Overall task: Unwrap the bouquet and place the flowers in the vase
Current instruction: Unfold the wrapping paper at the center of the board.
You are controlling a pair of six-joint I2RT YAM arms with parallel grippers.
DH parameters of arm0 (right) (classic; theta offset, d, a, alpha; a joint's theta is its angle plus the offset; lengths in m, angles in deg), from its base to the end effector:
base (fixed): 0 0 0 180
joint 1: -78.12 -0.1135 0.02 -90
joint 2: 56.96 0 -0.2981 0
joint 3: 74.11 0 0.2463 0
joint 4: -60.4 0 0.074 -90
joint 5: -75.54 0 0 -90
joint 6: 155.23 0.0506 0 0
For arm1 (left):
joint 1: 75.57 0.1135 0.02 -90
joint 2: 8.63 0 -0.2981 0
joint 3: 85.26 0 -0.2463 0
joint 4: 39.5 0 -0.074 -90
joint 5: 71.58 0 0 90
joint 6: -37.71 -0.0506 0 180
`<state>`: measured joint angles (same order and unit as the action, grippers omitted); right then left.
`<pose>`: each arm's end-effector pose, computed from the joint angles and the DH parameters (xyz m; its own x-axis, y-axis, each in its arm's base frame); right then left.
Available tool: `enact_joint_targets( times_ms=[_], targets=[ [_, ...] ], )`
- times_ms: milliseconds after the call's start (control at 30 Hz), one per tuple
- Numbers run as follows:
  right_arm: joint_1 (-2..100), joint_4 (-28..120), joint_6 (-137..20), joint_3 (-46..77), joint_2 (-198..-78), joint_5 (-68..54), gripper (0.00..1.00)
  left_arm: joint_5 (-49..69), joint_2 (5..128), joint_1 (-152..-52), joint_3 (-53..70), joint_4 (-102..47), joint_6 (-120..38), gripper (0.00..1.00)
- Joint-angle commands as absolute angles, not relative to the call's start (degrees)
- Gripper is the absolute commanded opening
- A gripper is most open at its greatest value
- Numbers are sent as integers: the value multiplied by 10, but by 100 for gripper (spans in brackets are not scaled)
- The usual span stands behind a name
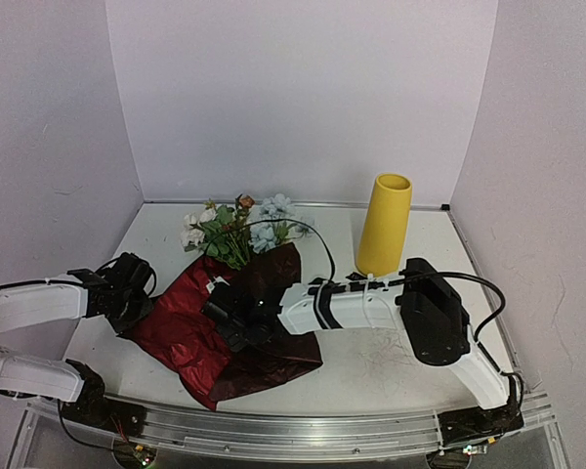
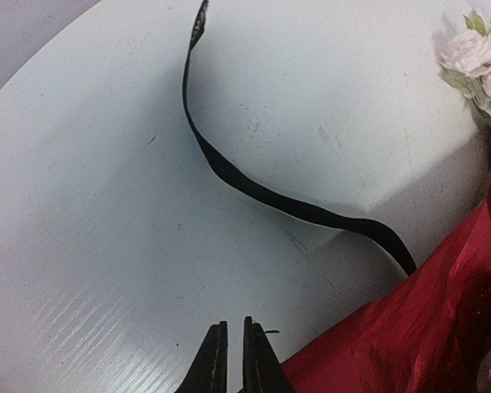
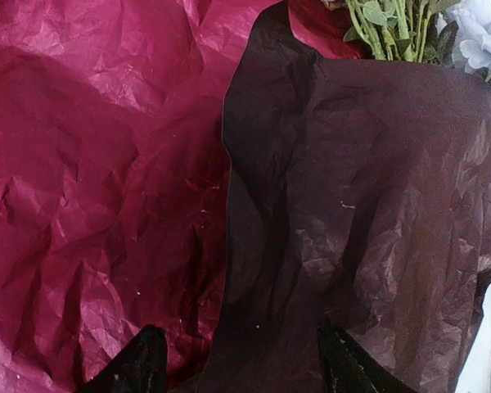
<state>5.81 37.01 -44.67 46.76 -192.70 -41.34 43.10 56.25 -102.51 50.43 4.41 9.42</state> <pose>0.1935 0.5314 0.1846 -0.4367 -0.3384 -0.8335 -0.6286 0.7776 0.0136 0.1662 -0.0608 0.1886 -0.6026 -0.5913 -0.5360 -0.5893 0.7826 -0.2008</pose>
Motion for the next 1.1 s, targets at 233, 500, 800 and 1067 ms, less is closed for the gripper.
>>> enact_joint_targets(
  times_ms=[233, 500, 800, 1067],
  targets=[
    [57, 345, -447, 508, -1944, -439, 5, 367, 564, -1022, 424, 34, -29, 60],
    [58, 363, -431, 452, -1856, -471, 0, 339, 591, -1022, 408, 29, -79, 72],
    [69, 384, -423, 319, -1698, -542, 0, 275, 592, -1022, 363, 29, -135, 81],
    [124, 389, -396, 184, -1582, -531, 0, 195, 597, -1026, 312, 29, -179, 84]
  ],
)
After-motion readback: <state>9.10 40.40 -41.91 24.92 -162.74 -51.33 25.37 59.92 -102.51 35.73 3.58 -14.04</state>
